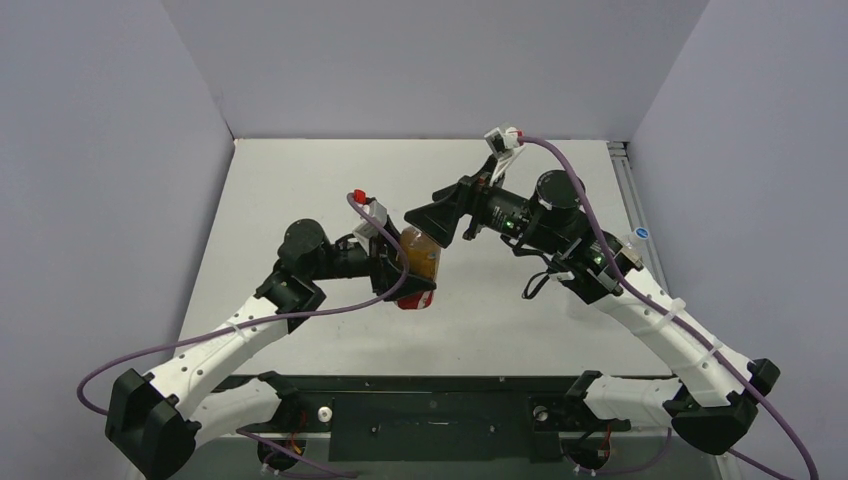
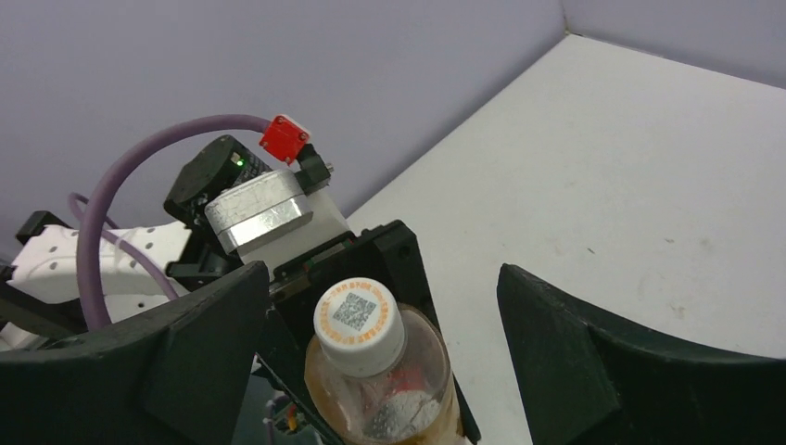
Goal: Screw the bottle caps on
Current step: Screw the bottle cap onto the plastic bottle.
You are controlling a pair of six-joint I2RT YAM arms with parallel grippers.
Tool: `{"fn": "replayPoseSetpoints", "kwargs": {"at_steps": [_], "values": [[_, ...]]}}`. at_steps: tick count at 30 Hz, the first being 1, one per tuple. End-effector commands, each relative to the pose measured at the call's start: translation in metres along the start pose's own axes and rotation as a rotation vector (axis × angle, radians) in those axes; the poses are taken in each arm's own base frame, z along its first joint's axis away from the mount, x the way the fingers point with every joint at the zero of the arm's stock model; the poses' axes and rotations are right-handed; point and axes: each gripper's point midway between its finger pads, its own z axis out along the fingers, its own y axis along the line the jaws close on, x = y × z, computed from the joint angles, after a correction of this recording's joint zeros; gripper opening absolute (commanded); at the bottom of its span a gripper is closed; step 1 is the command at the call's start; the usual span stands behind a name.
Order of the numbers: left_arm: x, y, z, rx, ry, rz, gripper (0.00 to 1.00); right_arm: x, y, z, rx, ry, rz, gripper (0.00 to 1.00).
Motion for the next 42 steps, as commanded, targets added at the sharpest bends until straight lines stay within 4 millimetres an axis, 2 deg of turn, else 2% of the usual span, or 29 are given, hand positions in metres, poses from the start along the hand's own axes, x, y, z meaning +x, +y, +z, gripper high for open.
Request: {"fn": "replayPoseSetpoints", "kwargs": {"at_steps": [1, 4, 17, 26, 31, 42], "values": [[-0.028, -0.035, -0.001, 0.161, -0.047, 0.030, 0.00, -0.035, 0.046, -0.002, -0.235, -0.147, -0.015, 0.88], [-0.027, -0.037, -0.001, 0.177, -0.042, 0.012, 0.00, -0.036, 0.052, -0.001, -0.269, -0.157, -0.008, 0.89], [-0.029, -0.034, 0.002, 0.175, -0.058, -0.010, 0.00, -0.017, 0.065, 0.011, -0.281, -0.095, -0.037, 0.89], [-0.021, -0.028, 0.004, 0.170, -0.065, -0.071, 0.00, -0.022, 0.068, 0.002, -0.259, -0.112, -0.060, 0.89], [-0.018, -0.014, 0.004, 0.129, -0.072, -0.106, 0.00, -0.020, 0.069, 0.000, -0.249, -0.109, -0.072, 0.89], [-0.018, 0.010, -0.004, 0.059, -0.097, -0.158, 0.00, -0.024, 0.069, -0.021, -0.239, -0.141, -0.089, 0.89]]}}
